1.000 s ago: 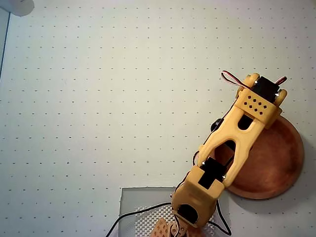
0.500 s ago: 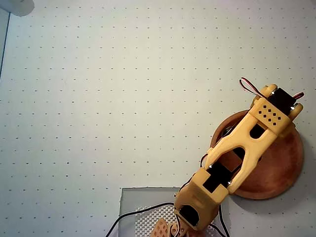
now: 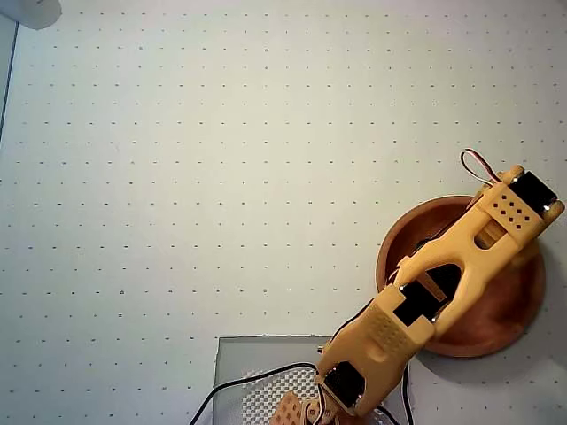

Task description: Grasp a clothespin and put it in the bowl.

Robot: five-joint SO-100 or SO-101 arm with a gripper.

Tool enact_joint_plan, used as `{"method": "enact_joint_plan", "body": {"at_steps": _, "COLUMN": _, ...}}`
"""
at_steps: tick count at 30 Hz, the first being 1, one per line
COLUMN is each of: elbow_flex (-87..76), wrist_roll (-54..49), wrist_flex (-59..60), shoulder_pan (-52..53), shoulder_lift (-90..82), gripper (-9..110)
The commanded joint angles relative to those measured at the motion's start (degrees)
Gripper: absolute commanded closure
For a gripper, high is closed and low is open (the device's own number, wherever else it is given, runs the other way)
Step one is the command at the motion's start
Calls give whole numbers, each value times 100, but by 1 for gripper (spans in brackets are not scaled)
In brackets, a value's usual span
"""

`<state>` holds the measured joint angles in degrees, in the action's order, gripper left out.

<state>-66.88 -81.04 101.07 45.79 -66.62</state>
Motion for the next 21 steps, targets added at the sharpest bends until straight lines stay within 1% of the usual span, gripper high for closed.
{"method": "enact_joint_plan", "body": {"at_steps": 1, "elbow_flex": 123, "wrist_roll": -26, "wrist_flex": 149, "shoulder_pan": 44, "shoulder_lift": 0, "gripper": 104}}
{"method": "enact_joint_plan", "body": {"at_steps": 10, "elbow_flex": 123, "wrist_roll": 0, "wrist_flex": 149, "shoulder_pan": -141, "shoulder_lift": 308, "gripper": 103}}
{"method": "enact_joint_plan", "body": {"at_steps": 17, "elbow_flex": 123, "wrist_roll": -70, "wrist_flex": 149, "shoulder_pan": -202, "shoulder_lift": 299, "gripper": 84}}
{"method": "enact_joint_plan", "body": {"at_steps": 21, "elbow_flex": 123, "wrist_roll": -202, "wrist_flex": 149, "shoulder_pan": -202, "shoulder_lift": 272, "gripper": 83}}
